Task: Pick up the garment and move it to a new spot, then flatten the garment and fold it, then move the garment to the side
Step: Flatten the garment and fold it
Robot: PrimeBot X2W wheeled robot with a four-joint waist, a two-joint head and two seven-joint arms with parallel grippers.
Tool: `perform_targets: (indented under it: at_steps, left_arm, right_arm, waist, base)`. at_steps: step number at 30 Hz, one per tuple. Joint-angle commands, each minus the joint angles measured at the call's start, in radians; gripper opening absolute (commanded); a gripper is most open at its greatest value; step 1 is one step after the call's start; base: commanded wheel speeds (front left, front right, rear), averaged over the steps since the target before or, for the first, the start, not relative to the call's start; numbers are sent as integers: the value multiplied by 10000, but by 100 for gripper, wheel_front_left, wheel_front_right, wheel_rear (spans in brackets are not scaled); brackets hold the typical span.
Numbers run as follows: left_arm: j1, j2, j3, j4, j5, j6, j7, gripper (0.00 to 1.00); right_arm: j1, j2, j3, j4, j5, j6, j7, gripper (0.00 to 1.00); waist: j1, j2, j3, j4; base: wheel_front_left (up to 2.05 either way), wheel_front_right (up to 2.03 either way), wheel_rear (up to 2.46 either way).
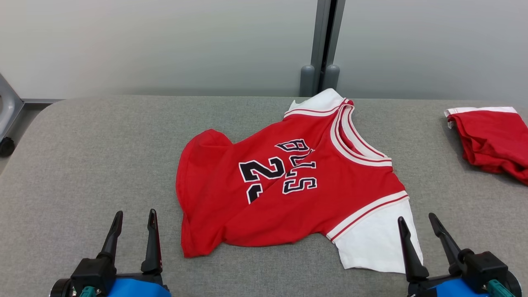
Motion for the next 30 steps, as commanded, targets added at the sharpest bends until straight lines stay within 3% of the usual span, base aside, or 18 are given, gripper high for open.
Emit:
perform_targets:
  at_steps: [1, 9, 21, 30]
  left_arm:
    - [-25, -5, -41, 23, -28, -20, -48, 100]
    - [-88, -5, -83, 34, -67, -24, -48, 100]
    - [-217, -4, -216, -1, -126, -26, -48, 100]
    - [-308, -5, -239, -47, -130, -25, -48, 100]
  right_arm:
    - [-136, 6, -80, 44, -67, 2, 37, 100]
    - [-857, -3, -708, 948, -799, 2, 820, 100]
    - [-1614, -201, -1280, 4051, -928, 2, 845, 100]
    - [-2028, -6, -650, 6165, -522, 16, 459, 100]
  waist:
    - [0, 0, 0, 10]
    - [0, 0, 16, 90]
    - [0, 0, 325, 293]
    - [0, 0, 539, 300]
  base:
    - [0, 0, 0]
    - [0, 0, 0]
    - [0, 0, 0]
    - [0, 0, 0]
